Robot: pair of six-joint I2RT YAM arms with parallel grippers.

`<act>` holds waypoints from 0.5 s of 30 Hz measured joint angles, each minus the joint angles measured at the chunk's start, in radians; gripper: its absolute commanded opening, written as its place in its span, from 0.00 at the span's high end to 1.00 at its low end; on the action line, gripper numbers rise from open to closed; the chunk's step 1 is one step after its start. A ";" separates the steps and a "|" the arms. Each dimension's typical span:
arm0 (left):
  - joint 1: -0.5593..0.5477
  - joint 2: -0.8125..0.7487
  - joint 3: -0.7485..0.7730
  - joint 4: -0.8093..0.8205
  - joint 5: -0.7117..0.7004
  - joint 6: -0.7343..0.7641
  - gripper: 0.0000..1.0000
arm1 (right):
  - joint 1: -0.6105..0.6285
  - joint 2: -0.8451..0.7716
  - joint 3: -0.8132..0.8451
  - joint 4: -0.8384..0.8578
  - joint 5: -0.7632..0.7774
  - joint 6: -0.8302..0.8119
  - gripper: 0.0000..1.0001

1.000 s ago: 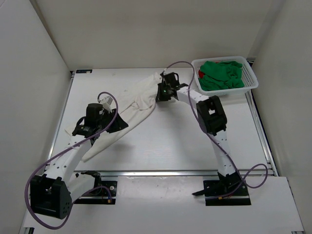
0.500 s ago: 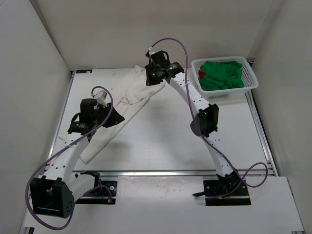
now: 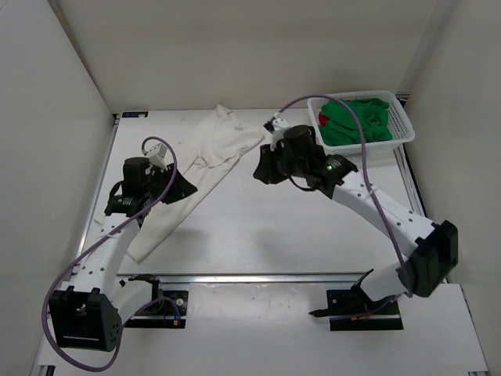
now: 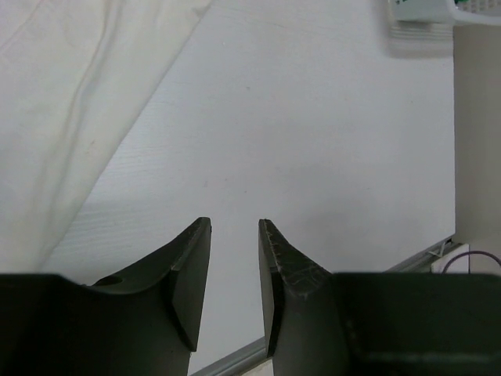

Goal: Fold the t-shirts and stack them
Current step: Rotate the tshirt 90 degrees

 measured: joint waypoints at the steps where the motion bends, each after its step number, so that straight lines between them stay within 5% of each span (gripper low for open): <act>1: -0.003 -0.004 0.000 0.001 0.004 -0.003 0.58 | -0.010 -0.037 -0.092 0.076 -0.025 0.031 0.80; 7: 0.030 -0.042 0.068 -0.012 0.011 -0.032 0.58 | 0.045 0.177 -0.311 0.571 -0.109 0.224 0.73; 11: 0.013 -0.046 0.138 -0.001 0.008 -0.050 0.58 | 0.109 0.443 -0.332 0.706 -0.142 0.360 0.70; 15: 0.002 -0.061 0.140 0.001 0.011 -0.063 0.57 | 0.140 0.537 -0.257 0.802 -0.130 0.448 0.68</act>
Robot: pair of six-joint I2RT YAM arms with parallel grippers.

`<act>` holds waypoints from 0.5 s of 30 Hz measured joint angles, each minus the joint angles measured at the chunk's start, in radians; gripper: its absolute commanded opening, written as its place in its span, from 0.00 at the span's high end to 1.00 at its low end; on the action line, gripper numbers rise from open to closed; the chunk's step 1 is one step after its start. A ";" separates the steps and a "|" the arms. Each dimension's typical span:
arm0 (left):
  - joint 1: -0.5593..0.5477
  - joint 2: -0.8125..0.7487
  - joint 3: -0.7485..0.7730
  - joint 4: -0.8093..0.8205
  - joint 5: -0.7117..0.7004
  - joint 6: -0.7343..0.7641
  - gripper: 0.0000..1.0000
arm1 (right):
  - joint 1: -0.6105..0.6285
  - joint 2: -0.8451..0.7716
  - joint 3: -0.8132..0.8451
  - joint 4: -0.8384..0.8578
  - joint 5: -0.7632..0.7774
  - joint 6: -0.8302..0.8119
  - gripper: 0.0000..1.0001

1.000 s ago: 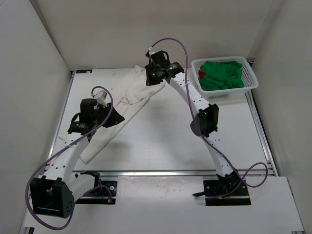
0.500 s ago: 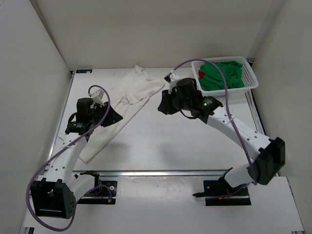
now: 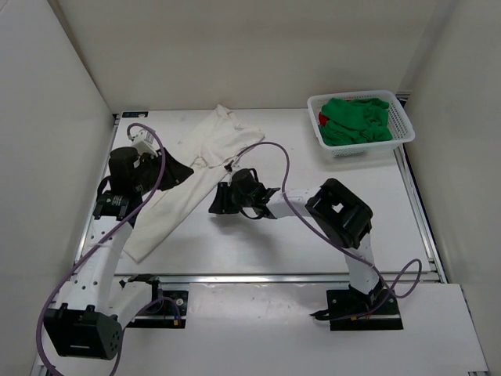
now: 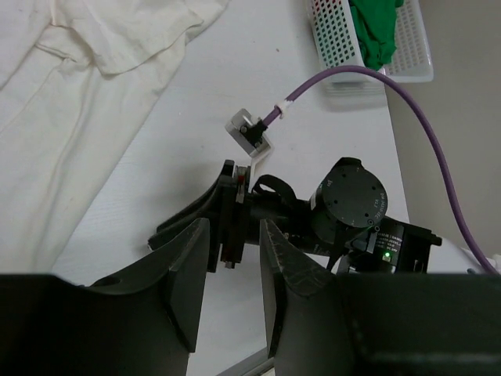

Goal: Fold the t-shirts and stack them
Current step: Rotate the tshirt 90 degrees

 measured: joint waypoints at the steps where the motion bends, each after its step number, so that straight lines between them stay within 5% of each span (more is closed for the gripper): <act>1: 0.000 -0.001 -0.001 0.001 0.000 -0.002 0.57 | 0.003 0.013 0.024 0.010 0.020 0.011 0.68; 15: -0.012 -0.002 -0.011 0.010 -0.001 -0.020 0.57 | 0.024 0.241 0.303 0.024 0.106 0.117 0.73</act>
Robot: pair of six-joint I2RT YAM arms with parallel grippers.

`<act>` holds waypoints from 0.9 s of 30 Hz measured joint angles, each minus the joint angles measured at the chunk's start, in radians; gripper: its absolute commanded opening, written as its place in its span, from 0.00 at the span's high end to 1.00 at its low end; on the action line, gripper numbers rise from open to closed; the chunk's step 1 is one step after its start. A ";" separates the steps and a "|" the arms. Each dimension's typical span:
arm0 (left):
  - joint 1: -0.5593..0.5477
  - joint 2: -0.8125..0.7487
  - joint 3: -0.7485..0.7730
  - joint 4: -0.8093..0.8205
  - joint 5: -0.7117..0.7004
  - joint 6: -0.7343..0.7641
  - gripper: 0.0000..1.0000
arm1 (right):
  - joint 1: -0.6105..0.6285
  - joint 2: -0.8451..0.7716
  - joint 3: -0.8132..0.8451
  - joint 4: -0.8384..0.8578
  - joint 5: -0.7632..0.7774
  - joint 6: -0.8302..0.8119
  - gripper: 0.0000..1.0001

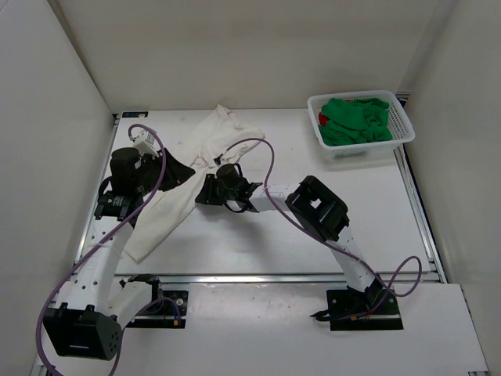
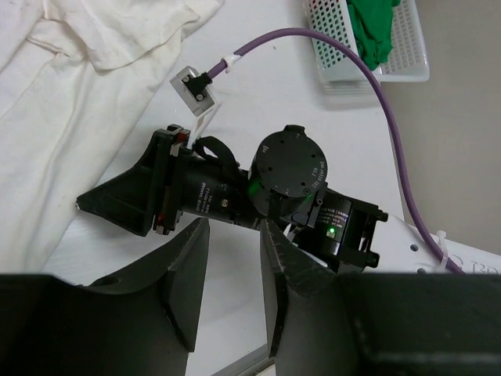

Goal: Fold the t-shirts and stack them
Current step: Rotate the tshirt 90 degrees

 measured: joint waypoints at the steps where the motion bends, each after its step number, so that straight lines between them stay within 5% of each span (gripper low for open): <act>1: 0.000 0.000 -0.001 0.002 0.000 0.000 0.57 | 0.000 0.005 0.012 -0.013 0.000 0.000 0.76; 3: -0.002 0.000 -0.006 0.008 0.000 0.000 0.57 | 0.000 0.016 0.034 -0.035 -0.001 0.001 0.80; 5: -0.002 0.001 -0.013 0.011 0.000 -0.001 0.57 | -0.001 0.027 0.057 -0.057 -0.006 -0.004 0.95; 9: -0.002 0.005 -0.020 0.014 0.000 0.000 0.57 | -0.005 0.055 0.112 -0.112 -0.022 -0.008 1.00; 17: -0.018 0.012 -0.064 0.023 -0.039 0.013 0.57 | -0.071 -0.080 -0.105 -0.071 -0.087 -0.064 1.00; 23: -0.139 0.043 -0.168 0.065 -0.107 0.014 0.57 | -0.335 -0.249 -0.295 -0.225 -0.254 -0.245 1.00; 27: -0.221 0.052 -0.259 0.076 -0.144 0.005 0.58 | -0.525 -0.332 -0.374 -0.299 -0.303 -0.333 0.79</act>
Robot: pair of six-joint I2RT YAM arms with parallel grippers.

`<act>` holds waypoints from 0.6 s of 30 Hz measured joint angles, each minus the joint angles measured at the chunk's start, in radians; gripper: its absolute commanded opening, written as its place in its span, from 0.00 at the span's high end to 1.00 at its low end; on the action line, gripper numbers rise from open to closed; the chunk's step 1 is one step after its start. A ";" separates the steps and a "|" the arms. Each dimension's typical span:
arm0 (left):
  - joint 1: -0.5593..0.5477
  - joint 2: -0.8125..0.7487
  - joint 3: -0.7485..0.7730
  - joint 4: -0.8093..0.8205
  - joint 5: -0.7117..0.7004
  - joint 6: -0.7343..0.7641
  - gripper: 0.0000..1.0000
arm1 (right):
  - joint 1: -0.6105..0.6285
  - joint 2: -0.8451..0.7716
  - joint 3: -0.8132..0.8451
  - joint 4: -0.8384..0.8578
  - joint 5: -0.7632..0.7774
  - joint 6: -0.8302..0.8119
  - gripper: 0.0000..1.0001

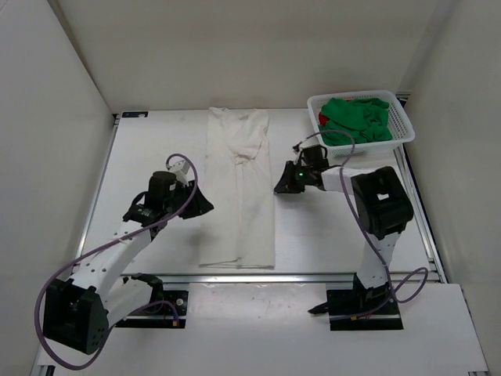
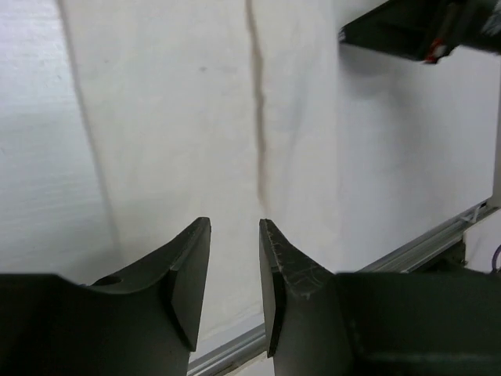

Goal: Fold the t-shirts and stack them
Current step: Rotate the tshirt 90 degrees, then grab the bottom of the folded rectangular tshirt with both arms

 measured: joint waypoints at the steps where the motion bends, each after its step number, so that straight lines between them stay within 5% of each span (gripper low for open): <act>1: -0.015 0.001 -0.018 0.001 -0.006 0.000 0.58 | -0.028 -0.028 -0.026 -0.008 0.003 -0.013 0.74; 10: -0.080 -0.041 -0.217 -0.018 -0.052 0.007 0.55 | 0.006 -0.468 -0.317 -0.091 0.074 -0.031 0.71; 18: -0.159 -0.174 -0.365 -0.064 -0.084 -0.066 0.47 | 0.296 -0.762 -0.560 -0.194 0.166 0.031 0.70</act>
